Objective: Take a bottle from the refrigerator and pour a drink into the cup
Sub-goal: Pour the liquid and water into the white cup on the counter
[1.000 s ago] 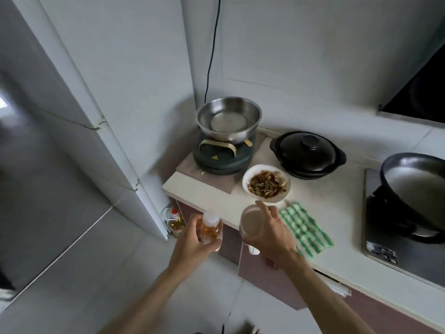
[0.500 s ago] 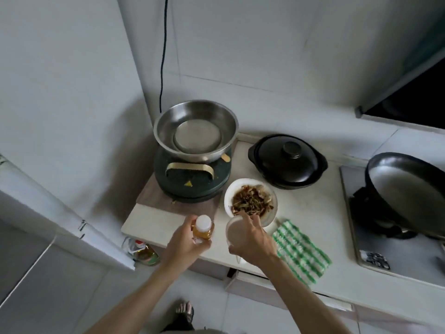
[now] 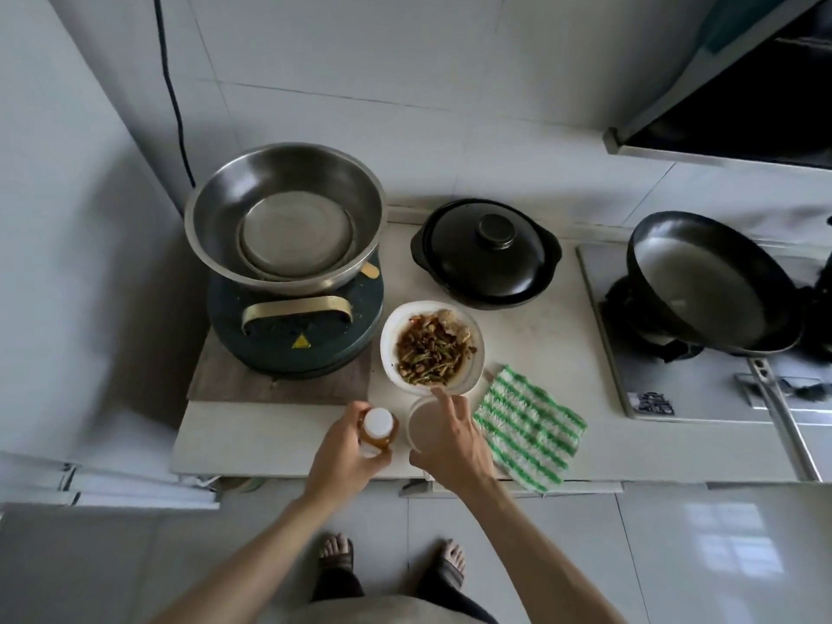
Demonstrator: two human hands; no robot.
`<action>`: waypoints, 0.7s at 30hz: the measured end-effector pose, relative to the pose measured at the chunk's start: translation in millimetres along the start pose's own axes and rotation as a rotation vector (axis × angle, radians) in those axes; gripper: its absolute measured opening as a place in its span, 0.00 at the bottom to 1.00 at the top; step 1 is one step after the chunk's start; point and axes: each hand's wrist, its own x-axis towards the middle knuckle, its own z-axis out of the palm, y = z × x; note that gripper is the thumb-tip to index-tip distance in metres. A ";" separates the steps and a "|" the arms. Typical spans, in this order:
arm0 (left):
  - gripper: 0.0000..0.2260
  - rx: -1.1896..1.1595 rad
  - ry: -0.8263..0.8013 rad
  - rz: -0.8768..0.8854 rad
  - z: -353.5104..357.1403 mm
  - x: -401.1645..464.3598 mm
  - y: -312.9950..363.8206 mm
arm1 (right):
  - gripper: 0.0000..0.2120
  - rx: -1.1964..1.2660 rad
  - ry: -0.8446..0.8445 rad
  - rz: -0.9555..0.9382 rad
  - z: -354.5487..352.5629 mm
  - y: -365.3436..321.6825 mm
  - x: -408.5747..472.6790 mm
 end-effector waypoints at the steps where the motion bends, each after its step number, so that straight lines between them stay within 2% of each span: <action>1: 0.26 0.009 0.000 -0.002 2.1 0.7 -1.4 | 0.51 0.001 -0.001 0.000 0.6 0.6 1.3; 11: 0.28 0.041 0.014 -0.025 14.2 3.0 2.9 | 0.54 -0.055 -0.093 0.003 4.1 6.7 5.3; 14: 0.30 0.055 -0.003 -0.040 13.9 1.7 7.7 | 0.58 -0.051 -0.150 -0.008 -1.8 8.1 5.4; 17: 0.34 0.064 -0.031 -0.039 8.8 2.0 8.2 | 0.59 0.018 -0.093 -0.022 -13.0 11.9 1.3; 21: 0.33 0.139 -0.024 0.013 0.5 0.1 5.1 | 0.51 0.078 0.020 -0.044 -19.7 28.8 -17.7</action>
